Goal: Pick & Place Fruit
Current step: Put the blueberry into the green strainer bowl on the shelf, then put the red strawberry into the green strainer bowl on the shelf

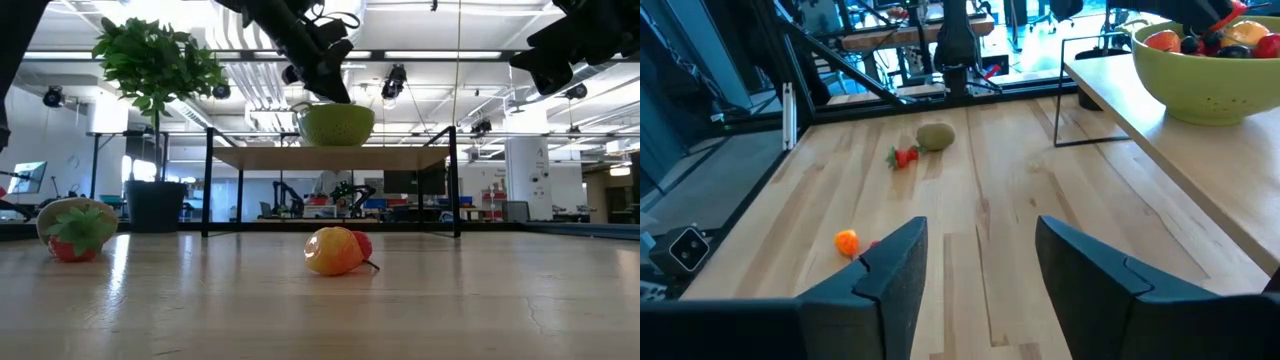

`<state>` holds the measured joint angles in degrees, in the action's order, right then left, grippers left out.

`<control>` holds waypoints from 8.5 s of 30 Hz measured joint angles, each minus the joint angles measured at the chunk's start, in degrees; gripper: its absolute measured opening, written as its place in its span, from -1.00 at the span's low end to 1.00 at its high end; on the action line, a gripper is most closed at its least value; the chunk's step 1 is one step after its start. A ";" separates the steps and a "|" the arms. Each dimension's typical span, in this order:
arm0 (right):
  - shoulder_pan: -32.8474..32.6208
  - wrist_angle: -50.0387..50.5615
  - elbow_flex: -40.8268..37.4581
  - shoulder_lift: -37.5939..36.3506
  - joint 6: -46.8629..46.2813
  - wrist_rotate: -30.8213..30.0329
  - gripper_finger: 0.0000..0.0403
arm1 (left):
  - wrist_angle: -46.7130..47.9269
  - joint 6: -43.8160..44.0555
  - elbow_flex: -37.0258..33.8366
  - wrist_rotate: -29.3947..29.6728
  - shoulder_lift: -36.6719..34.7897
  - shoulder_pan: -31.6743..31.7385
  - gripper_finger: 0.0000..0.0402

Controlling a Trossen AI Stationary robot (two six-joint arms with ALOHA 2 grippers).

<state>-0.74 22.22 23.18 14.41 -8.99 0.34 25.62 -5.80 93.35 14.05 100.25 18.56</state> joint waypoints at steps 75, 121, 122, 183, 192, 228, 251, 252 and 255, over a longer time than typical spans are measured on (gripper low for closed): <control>0.01 0.00 0.00 -0.02 0.00 0.02 -0.56 | 35.36 18.42 -13.67 0.11 -4.20 -39.38 -0.17; 0.00 -0.01 0.00 -0.02 0.00 0.01 0.02 | 7.27 14.15 -45.78 -11.53 -12.29 -44.23 -0.18; -0.01 -0.02 0.00 -0.02 0.00 0.01 0.03 | 7.11 14.16 -45.72 -11.53 -11.83 -44.21 -0.17; 0.00 0.00 0.00 -0.02 0.00 0.00 0.75 | 0.98 9.96 -45.03 -11.88 -10.05 -44.19 -0.60; 0.01 0.00 0.00 -0.02 0.00 0.00 0.76 | -8.14 13.23 -44.90 -12.02 -10.12 -44.21 -0.66; 0.00 0.00 0.00 -0.02 0.00 0.01 0.26 | 7.54 -0.63 -42.05 -1.56 -10.21 -38.18 0.13; 0.00 0.00 0.00 -0.02 0.00 0.01 0.04 | 5.64 -1.33 -45.08 -6.68 -10.14 -34.72 -0.03; -0.01 0.00 0.00 -0.02 0.00 0.01 0.03 | 5.37 -1.43 -45.18 -6.66 -10.14 -34.72 -0.03; 0.01 0.00 0.00 -0.02 0.00 -0.01 0.01 | 5.02 -1.45 -45.76 -6.63 -10.14 -34.72 -0.06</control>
<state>-0.73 22.22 23.18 14.39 -8.99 0.34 30.65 -7.25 47.59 7.42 90.11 -16.16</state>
